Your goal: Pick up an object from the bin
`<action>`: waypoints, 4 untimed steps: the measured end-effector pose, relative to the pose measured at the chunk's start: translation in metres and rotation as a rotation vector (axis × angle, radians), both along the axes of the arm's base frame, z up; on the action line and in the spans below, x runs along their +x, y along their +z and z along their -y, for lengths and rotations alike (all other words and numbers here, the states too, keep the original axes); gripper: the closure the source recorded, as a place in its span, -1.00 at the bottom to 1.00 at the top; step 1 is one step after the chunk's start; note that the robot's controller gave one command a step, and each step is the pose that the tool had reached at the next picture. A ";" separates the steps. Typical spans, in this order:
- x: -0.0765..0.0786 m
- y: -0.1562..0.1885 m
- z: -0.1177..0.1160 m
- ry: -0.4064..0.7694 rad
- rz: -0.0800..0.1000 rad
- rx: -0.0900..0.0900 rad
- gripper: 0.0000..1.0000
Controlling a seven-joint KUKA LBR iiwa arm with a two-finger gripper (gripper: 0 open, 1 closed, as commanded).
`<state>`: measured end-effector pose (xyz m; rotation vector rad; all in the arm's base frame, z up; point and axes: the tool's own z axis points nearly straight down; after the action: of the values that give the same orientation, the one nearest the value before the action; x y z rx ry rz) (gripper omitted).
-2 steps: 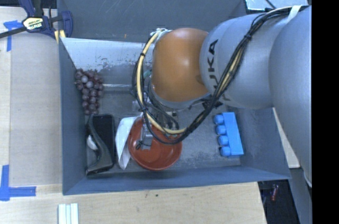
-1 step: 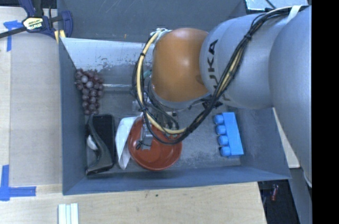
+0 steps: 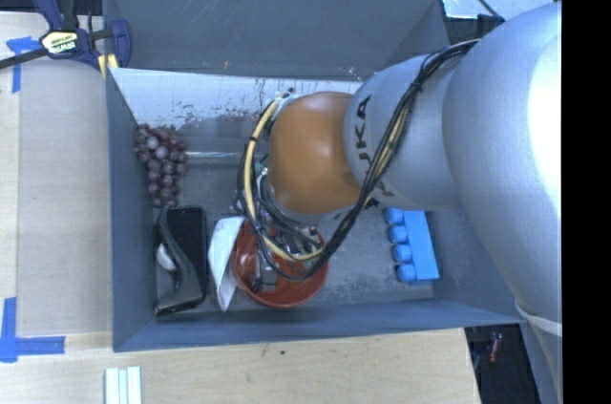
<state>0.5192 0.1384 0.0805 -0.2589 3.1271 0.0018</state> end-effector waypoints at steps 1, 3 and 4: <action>0.009 0.014 0.005 -0.008 0.006 0.000 1.00; 0.008 0.012 0.003 -0.004 0.008 -0.002 1.00; 0.016 0.060 0.051 0.298 0.012 -0.005 1.00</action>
Offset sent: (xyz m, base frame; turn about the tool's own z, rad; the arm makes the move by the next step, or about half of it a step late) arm 0.0000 0.0000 0.0000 0.0000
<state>0.5353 0.0875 0.1409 -0.7174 3.0427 -0.0069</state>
